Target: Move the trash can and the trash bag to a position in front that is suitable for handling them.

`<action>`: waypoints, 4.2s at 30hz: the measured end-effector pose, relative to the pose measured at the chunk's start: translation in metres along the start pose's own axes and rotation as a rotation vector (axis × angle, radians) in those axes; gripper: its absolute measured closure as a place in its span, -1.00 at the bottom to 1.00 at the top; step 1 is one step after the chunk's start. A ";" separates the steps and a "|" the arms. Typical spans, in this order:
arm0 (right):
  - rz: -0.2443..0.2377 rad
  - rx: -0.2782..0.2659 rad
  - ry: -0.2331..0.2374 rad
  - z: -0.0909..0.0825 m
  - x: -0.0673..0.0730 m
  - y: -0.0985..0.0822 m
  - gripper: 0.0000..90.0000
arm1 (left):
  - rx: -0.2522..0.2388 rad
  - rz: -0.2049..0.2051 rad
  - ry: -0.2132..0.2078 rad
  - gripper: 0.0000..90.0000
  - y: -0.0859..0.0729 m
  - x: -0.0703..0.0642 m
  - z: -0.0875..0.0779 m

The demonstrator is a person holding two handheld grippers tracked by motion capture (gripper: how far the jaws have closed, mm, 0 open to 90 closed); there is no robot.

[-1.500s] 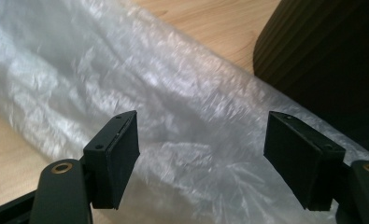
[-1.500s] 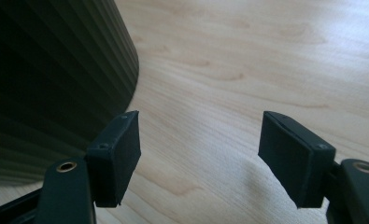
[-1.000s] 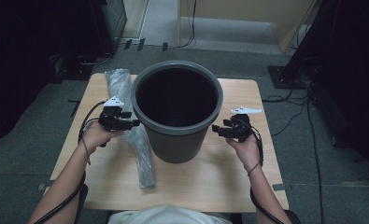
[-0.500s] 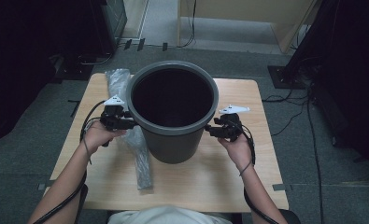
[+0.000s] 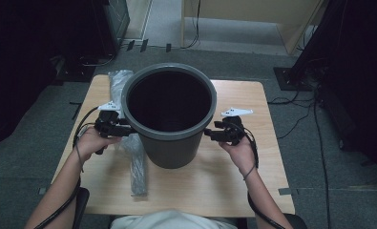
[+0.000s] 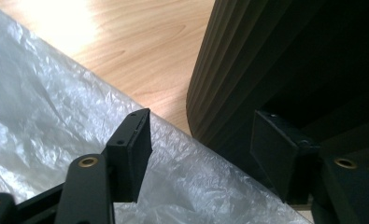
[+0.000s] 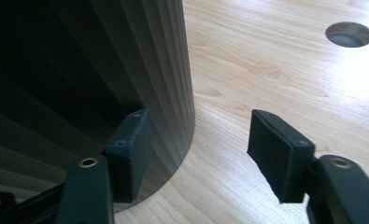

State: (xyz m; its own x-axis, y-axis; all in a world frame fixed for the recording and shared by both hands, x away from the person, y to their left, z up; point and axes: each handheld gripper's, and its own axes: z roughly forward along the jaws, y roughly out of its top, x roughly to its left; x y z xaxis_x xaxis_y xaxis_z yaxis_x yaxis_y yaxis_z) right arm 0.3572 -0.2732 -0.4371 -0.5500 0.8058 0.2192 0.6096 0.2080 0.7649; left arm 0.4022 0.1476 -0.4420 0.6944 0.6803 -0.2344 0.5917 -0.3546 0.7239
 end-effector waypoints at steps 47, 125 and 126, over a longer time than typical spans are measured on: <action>-0.063 -0.032 0.101 -0.067 -0.013 0.074 -0.08 | 0.003 -0.016 -0.012 -0.21 -0.009 0.006 -0.002; -0.182 -0.076 0.132 -0.081 0.019 0.187 -0.11 | 0.049 -0.022 0.002 -0.19 -0.015 0.010 0.002; -0.182 -0.076 0.132 -0.081 0.019 0.187 -0.11 | 0.046 -0.022 0.002 -0.19 -0.015 0.010 0.002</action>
State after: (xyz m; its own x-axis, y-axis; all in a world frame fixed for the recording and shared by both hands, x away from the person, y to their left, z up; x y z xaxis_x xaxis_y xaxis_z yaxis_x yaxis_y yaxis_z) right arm 0.4144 -0.2643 -0.2405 -0.7201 0.6782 0.1467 0.4512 0.2971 0.8415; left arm 0.4009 0.1587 -0.4562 0.6803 0.6894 -0.2488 0.6253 -0.3689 0.6877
